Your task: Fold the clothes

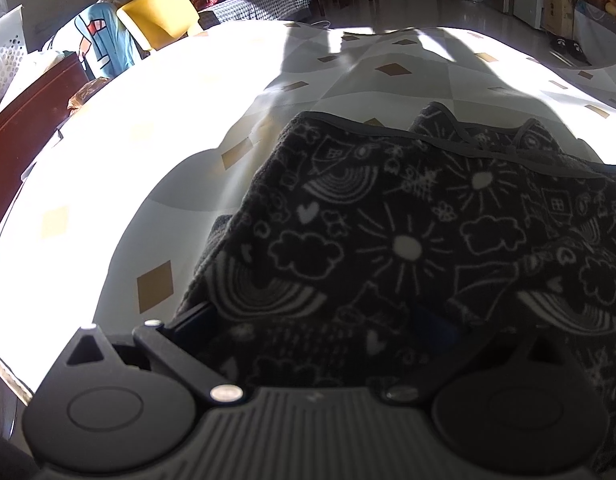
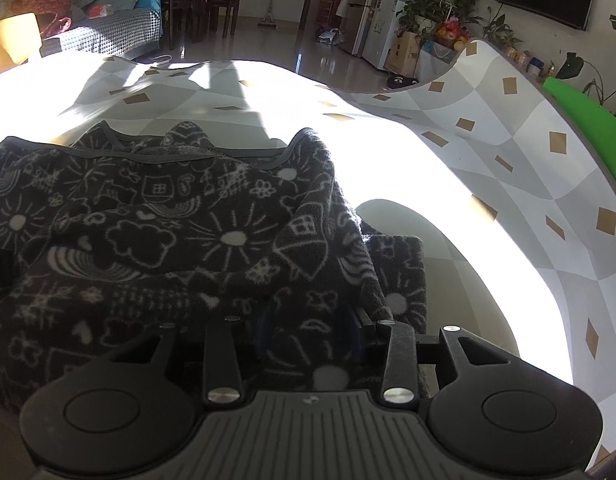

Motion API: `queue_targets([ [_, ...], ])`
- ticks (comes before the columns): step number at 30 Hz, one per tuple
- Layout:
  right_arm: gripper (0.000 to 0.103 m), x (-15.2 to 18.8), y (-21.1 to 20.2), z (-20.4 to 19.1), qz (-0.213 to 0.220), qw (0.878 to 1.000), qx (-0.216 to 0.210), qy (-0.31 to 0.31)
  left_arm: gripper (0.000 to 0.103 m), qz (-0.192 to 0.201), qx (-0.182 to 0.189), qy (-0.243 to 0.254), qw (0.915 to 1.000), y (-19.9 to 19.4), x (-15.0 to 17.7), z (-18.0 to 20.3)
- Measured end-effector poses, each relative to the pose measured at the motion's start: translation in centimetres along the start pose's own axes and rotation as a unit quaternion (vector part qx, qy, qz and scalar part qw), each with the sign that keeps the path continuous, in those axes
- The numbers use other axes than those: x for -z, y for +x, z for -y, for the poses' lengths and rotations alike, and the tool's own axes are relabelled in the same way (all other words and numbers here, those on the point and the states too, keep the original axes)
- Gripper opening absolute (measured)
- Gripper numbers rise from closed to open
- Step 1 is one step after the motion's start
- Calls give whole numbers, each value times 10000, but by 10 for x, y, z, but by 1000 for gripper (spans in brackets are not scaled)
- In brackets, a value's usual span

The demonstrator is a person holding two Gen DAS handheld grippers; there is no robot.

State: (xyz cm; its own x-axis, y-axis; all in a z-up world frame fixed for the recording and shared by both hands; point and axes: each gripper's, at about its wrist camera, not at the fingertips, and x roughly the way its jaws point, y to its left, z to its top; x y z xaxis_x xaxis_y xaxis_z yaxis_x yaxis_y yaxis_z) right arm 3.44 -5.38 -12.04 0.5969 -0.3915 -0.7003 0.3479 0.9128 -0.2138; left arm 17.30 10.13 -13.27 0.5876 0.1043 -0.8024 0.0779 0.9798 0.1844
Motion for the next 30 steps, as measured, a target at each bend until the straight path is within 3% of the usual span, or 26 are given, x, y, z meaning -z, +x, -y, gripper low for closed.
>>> queue_targets([
  [30, 40, -10, -6, 10, -328, 9991, -268, 48, 103, -179, 96, -85, 9998, -20, 27, -14],
])
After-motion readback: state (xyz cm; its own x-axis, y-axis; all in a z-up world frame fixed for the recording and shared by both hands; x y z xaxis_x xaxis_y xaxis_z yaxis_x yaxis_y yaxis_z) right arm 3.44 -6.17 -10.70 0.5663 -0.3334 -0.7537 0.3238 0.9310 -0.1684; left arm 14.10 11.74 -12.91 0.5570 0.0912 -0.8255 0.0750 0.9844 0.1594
